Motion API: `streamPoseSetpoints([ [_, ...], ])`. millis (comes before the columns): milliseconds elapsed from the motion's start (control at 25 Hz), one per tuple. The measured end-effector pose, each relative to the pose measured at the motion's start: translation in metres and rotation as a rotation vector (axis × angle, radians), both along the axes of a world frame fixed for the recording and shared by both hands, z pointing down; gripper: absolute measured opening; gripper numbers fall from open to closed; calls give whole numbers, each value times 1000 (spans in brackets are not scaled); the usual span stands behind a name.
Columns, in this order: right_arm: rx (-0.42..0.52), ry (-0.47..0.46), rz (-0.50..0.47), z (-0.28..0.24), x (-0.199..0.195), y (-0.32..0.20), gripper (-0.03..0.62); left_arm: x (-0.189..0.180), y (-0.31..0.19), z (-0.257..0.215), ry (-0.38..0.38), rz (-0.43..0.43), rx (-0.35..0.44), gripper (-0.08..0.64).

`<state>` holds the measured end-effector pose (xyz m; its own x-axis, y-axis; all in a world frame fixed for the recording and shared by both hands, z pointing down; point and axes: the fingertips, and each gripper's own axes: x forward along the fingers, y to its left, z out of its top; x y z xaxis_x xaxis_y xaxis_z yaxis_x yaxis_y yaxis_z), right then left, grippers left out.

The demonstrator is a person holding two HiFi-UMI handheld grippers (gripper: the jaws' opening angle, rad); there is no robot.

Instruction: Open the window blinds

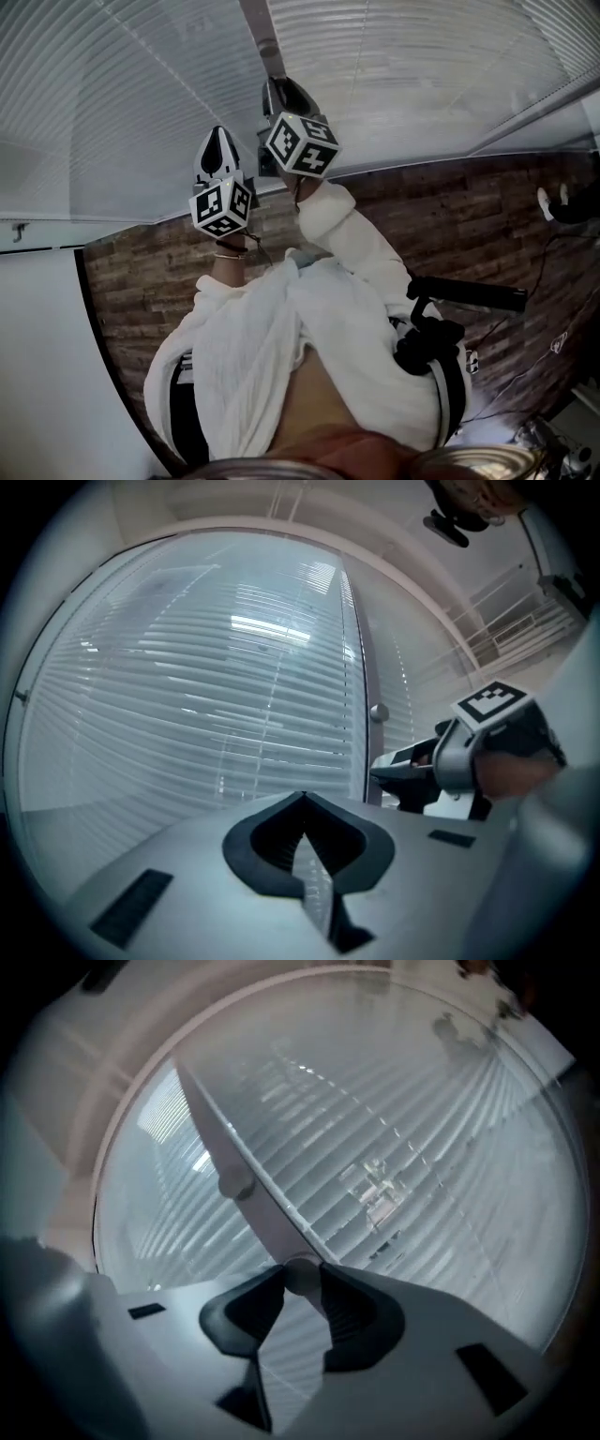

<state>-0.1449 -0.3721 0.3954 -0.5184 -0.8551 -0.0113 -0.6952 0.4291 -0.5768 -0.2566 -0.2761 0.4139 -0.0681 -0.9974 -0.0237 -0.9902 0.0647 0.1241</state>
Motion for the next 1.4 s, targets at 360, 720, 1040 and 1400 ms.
streamPoseSetpoints([
  [360, 626, 1238, 70, -6, -18, 10, 135, -8, -5, 4, 14, -4, -6, 2],
  [720, 487, 821, 61, -9, -12, 9, 132, 7, -14, 3, 8, -1, 3, 2],
  [1040, 89, 186, 34, -6, 1, 1, 132, 9, -14, -4, -6, -18, 30, 2],
  [1400, 666, 1280, 29, -4, -13, 11, 140, 12, -23, -5, 7, 0, 32, 1],
])
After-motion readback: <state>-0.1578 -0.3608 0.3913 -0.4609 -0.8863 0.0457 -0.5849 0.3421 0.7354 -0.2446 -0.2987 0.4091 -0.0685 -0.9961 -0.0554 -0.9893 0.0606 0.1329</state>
